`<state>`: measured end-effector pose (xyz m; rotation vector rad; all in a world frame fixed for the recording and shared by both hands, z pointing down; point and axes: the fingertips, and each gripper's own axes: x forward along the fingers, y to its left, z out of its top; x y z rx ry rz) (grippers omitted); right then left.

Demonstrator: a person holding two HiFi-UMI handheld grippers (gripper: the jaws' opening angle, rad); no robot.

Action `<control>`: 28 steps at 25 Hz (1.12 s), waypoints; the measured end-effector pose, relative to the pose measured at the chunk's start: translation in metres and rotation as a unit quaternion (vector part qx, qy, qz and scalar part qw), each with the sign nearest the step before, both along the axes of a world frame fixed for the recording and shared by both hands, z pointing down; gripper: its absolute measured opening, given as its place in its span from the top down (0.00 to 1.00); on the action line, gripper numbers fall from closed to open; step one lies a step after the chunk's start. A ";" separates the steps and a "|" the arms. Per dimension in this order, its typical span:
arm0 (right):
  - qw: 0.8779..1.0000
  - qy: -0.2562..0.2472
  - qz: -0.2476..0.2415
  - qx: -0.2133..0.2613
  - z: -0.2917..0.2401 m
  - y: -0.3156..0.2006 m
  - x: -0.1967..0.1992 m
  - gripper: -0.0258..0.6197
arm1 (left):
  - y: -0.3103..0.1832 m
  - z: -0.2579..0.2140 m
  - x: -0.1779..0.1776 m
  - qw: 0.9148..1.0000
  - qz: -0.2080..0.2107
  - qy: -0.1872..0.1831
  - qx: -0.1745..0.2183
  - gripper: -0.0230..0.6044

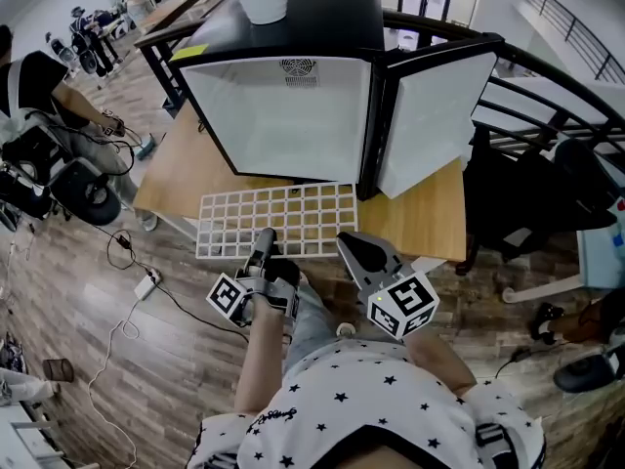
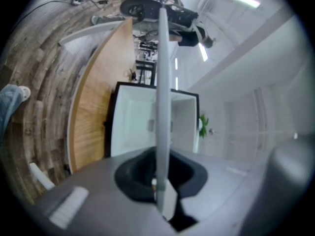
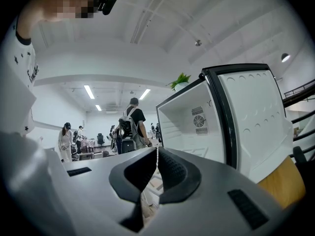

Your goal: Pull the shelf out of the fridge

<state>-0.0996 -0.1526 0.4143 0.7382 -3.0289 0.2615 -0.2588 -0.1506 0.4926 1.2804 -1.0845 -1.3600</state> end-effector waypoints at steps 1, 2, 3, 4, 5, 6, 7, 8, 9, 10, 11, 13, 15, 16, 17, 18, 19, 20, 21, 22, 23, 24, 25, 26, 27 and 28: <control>1.000 0.000 0.000 0.000 0.000 -0.001 0.000 0.92 | -0.001 0.000 -0.001 1.000 0.000 0.000 -0.001 0.91; 1.000 0.000 0.000 0.001 -0.001 -0.001 -0.001 0.92 | -0.001 0.000 -0.001 1.000 0.000 0.000 -0.001 0.91; 1.000 0.001 0.000 0.002 -0.001 -0.001 -0.001 0.92 | -0.001 0.000 -0.002 1.000 -0.001 0.000 0.000 0.91; 1.000 0.001 0.000 0.003 -0.001 -0.001 -0.001 0.92 | -0.001 0.001 -0.003 1.000 -0.001 0.000 0.000 0.91; 1.000 0.002 0.000 0.005 -0.001 -0.001 -0.001 0.92 | -0.001 0.001 -0.003 1.000 -0.002 -0.001 0.000 0.91; 1.000 0.003 0.000 0.005 -0.001 -0.002 0.000 0.92 | -0.001 0.001 -0.004 1.000 -0.002 -0.001 0.000 0.91; 1.000 0.004 0.001 0.006 0.000 -0.002 0.000 0.92 | -0.001 0.001 -0.004 1.000 -0.002 -0.001 0.001 0.91; 1.000 0.006 0.001 0.007 0.000 -0.002 0.001 0.92 | -0.002 0.001 -0.005 1.000 -0.002 -0.002 0.001 0.91; 1.000 0.008 0.003 0.008 0.001 -0.002 0.001 0.93 | -0.002 0.001 -0.005 1.000 -0.002 -0.004 0.001 0.91; 1.000 0.010 0.004 0.009 0.001 -0.002 0.002 0.93 | -0.002 0.001 -0.005 1.000 -0.002 -0.004 0.001 0.91; 1.000 0.012 0.006 0.012 0.002 -0.002 0.003 0.93 | -0.002 0.001 -0.005 1.000 -0.002 -0.004 0.001 0.91; 1.000 0.014 0.008 0.016 0.002 -0.001 0.004 0.93 | -0.003 0.001 -0.005 1.000 -0.002 -0.003 0.001 0.91; 1.000 0.015 0.010 0.016 0.002 -0.001 0.004 0.93 | -0.003 0.001 -0.005 1.000 -0.001 -0.002 0.000 0.91; 1.000 0.015 0.011 0.016 0.002 -0.001 0.005 0.93 | -0.003 0.001 -0.005 1.000 0.000 -0.002 0.000 0.91; 1.000 0.015 0.012 0.016 0.003 -0.001 0.005 0.93 | -0.003 0.000 -0.005 1.000 0.001 -0.002 0.001 0.91; 1.000 0.015 0.012 0.016 0.002 -0.001 0.005 0.93 | -0.003 0.000 -0.005 1.000 0.001 -0.002 0.001 0.91; 1.000 0.015 0.013 0.016 0.002 -0.001 0.005 0.93 | -0.003 0.000 -0.005 1.000 0.002 -0.003 0.001 0.91; 1.000 0.015 0.013 0.016 0.002 -0.001 0.005 0.93 | -0.003 -0.001 -0.005 1.000 0.003 -0.003 0.001 0.91; 1.000 0.015 0.014 0.016 0.002 -0.001 0.005 0.93 | -0.003 -0.001 -0.004 1.000 0.003 -0.003 0.001 0.91; 1.000 0.015 0.014 0.016 0.002 0.000 0.004 0.93 | -0.003 -0.001 -0.004 1.000 0.004 -0.003 0.002 0.91; 1.000 0.014 0.015 0.017 0.002 0.000 0.004 0.93 | -0.002 -0.001 -0.004 1.000 0.005 -0.003 0.002 0.91; 1.000 0.014 0.015 0.017 0.001 0.001 0.004 0.93 | -0.002 -0.002 -0.004 1.000 0.005 -0.003 0.002 0.91; 1.000 0.014 0.015 0.018 0.001 0.001 0.004 0.93 | -0.002 -0.002 -0.004 1.000 0.005 -0.003 0.003 0.91; 1.000 0.013 0.016 0.018 0.001 0.000 0.003 0.93 | -0.003 -0.002 -0.004 1.000 0.005 -0.003 0.003 0.91; 1.000 0.013 0.016 0.018 0.000 0.000 0.003 0.93 | -0.003 -0.002 -0.004 1.000 0.005 -0.004 0.003 0.91; 1.000 0.012 0.016 0.018 0.000 0.000 0.004 0.93 | -0.003 -0.002 -0.004 1.000 0.005 -0.005 0.002 0.91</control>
